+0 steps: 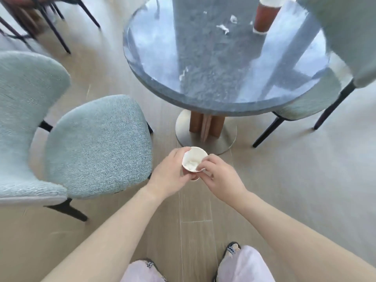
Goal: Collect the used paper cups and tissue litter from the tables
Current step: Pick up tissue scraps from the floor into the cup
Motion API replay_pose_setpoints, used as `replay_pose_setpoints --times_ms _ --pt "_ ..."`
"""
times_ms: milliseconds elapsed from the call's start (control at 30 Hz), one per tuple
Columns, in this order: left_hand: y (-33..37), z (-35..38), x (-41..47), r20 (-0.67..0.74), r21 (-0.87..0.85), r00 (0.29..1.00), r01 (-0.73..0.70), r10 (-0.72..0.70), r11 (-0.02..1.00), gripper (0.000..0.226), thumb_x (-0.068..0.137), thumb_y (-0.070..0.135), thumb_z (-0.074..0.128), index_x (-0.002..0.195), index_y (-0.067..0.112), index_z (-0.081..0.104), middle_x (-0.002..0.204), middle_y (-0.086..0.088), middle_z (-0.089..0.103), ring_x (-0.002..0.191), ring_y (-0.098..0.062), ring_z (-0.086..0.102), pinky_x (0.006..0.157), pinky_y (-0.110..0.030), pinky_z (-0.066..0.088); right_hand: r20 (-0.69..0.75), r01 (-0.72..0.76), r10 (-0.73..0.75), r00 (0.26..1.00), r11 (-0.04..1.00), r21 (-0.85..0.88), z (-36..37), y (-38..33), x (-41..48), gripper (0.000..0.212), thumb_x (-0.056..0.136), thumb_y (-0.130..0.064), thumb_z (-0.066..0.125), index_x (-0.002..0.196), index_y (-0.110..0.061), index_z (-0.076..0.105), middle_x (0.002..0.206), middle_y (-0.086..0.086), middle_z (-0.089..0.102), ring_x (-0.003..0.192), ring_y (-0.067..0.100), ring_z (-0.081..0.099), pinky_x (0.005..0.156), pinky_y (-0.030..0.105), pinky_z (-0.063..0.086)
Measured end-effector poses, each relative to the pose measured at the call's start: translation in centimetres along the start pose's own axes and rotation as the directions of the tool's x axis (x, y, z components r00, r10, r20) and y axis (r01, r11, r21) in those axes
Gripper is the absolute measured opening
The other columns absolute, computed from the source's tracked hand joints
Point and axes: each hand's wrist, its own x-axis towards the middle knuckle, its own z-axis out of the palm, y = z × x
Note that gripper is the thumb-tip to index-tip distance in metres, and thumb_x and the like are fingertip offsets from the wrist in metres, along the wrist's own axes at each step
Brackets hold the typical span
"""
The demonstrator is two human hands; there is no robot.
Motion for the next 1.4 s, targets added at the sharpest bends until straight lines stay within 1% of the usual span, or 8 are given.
replay_pose_setpoints --times_ms 100,300,400,633,800,967,1233,1400 --pt "5.6 -4.5 -0.9 -0.04 0.018 0.999 0.005 -0.005 1.0 0.071 0.076 0.042 0.07 0.135 0.025 0.037 0.136 0.006 0.043 0.122 -0.013 0.045 0.095 -0.029 0.039 -0.052 0.001 -0.001 0.999 1.0 -0.002 -5.8 -3.5 0.2 0.007 0.081 -0.017 0.068 0.088 -0.015 0.065 0.094 -0.001 0.059 0.066 0.003 0.042 0.059 0.019 0.037" --pt "14.6 -10.2 -1.9 -0.173 0.045 0.985 -0.007 0.015 0.999 0.069 0.073 0.044 0.072 0.131 0.03 0.038 0.13 0.008 0.045 0.118 -0.011 0.045 0.087 -0.023 0.036 -0.103 0.061 -0.056 0.993 0.997 0.043 -15.5 -8.1 0.5 0.008 0.081 -0.014 0.068 0.089 -0.013 0.066 0.096 -0.001 0.058 0.076 0.013 0.058 0.064 0.021 0.046" --pt "18.7 -11.9 -1.9 -0.208 0.018 0.977 -0.033 0.036 0.999 0.069 0.074 0.044 0.071 0.132 0.029 0.038 0.132 0.01 0.044 0.12 -0.008 0.043 0.09 -0.019 0.032 -0.142 0.101 -0.093 0.985 0.994 0.048 -20.1 -9.0 0.7 0.007 0.083 -0.014 0.066 0.089 -0.014 0.066 0.097 -0.002 0.057 0.072 0.015 0.057 0.064 0.026 0.049" --pt "25.6 -11.8 -0.6 -0.21 0.08 0.977 -0.022 0.039 0.997 0.054 0.081 0.043 0.064 0.128 0.028 0.041 0.134 0.012 0.043 0.117 -0.008 0.048 0.084 -0.022 0.035 -0.171 0.158 -0.154 0.973 0.988 0.005 -27.3 -7.0 0.5 0.009 0.081 -0.009 0.067 0.09 -0.011 0.067 0.098 0.001 0.059 0.072 0.012 0.056 0.068 0.02 0.046" --pt "27.8 -9.9 0.4 -0.233 0.06 0.972 -0.016 0.03 0.998 0.044 0.076 0.041 0.069 0.112 0.024 0.05 0.117 0.01 0.05 0.104 -0.009 0.054 0.085 -0.028 0.044 -0.172 0.152 -0.149 0.974 0.988 0.003 -29.0 -5.0 -0.4 0.008 0.08 -0.009 0.068 0.088 -0.011 0.067 0.097 0.001 0.059 0.069 0.013 0.054 0.066 0.028 0.049" --pt "28.5 -8.5 2.0 -0.207 0.033 0.978 -0.034 0.04 0.999 0.047 0.08 0.036 0.067 0.12 0.023 0.046 0.123 0.009 0.047 0.104 -0.01 0.054 0.086 -0.025 0.042 -0.159 0.157 -0.157 0.975 0.988 -0.015 -30.3 -3.2 0.0 0.008 0.08 -0.008 0.067 0.088 -0.011 0.067 0.098 0.0 0.059 0.074 0.014 0.055 0.067 0.029 0.05" --pt "29.9 -7.6 9.4 -0.126 0.004 0.985 -0.122 0.121 0.993 0.046 0.08 0.029 0.067 0.121 0.02 0.048 0.125 0.006 0.048 0.111 -0.014 0.05 0.092 -0.033 0.043 -0.137 0.075 -0.086 0.987 0.994 -0.082 -32.6 1.2 4.0 0.007 0.079 -0.006 0.068 0.085 -0.008 0.066 0.094 0.006 0.057 0.067 0.024 0.056 0.062 0.029 0.044" --pt "29.5 -7.7 16.6 -0.025 -0.044 0.984 -0.176 0.175 0.983 0.043 0.081 0.021 0.067 0.12 0.019 0.049 0.122 0.006 0.048 0.109 -0.012 0.052 0.094 -0.031 0.043 -0.128 -0.001 -0.016 0.992 0.991 -0.132 -33.8 5.0 8.5 0.007 0.079 -0.007 0.066 0.086 -0.01 0.065 0.098 0.004 0.057 0.072 0.012 0.049 0.064 0.028 0.044"
